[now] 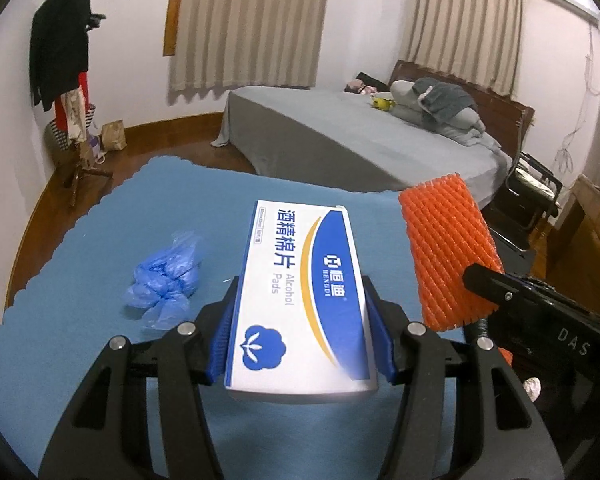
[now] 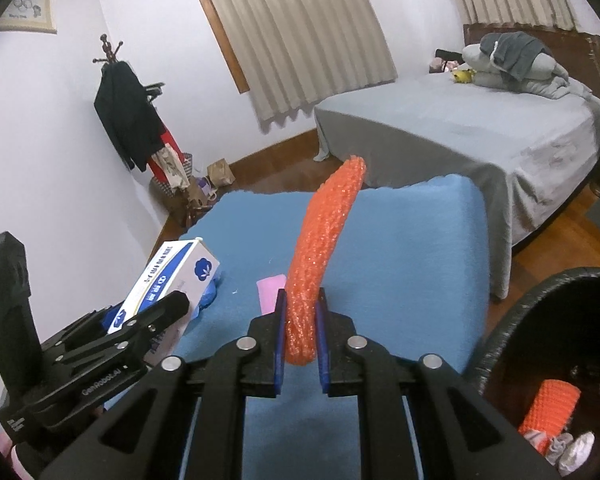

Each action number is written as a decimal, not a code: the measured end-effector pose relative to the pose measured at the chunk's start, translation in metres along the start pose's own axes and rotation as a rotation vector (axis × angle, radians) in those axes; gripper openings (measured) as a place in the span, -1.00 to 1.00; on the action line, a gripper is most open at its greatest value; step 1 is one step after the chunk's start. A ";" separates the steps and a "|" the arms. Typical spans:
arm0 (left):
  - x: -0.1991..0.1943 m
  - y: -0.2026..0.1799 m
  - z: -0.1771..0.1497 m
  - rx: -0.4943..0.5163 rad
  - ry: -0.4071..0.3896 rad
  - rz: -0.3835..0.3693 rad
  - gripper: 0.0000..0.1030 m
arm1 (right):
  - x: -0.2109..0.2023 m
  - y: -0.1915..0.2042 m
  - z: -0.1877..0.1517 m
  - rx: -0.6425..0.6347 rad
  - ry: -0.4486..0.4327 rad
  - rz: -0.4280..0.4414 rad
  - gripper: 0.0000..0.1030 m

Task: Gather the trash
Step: 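Carry the tissue box and orange foam net over the bin and release both, then move both tools back toward the blue bag and pink mask on the mat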

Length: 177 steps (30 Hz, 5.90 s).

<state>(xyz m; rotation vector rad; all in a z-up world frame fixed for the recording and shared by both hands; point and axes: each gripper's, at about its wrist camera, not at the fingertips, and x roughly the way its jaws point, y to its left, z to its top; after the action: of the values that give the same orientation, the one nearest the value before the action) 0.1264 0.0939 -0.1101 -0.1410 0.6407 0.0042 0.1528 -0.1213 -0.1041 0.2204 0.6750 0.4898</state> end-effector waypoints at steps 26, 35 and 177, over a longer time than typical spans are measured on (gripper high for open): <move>-0.045 -0.093 0.000 0.119 -0.038 -0.159 0.07 | -0.114 -0.044 -0.012 0.016 -0.100 -0.122 -0.75; -0.056 -0.133 -0.007 0.177 -0.052 -0.237 0.07 | -0.149 -0.064 -0.018 0.032 -0.130 -0.190 -0.75; 0.119 0.139 0.003 -0.070 0.165 0.164 0.76 | 0.127 0.010 -0.007 -0.060 0.096 -0.186 0.88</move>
<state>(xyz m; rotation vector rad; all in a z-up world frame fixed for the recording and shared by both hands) 0.2172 0.2271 -0.1969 -0.1574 0.8162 0.1748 0.2298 -0.0494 -0.1752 0.0767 0.7658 0.3431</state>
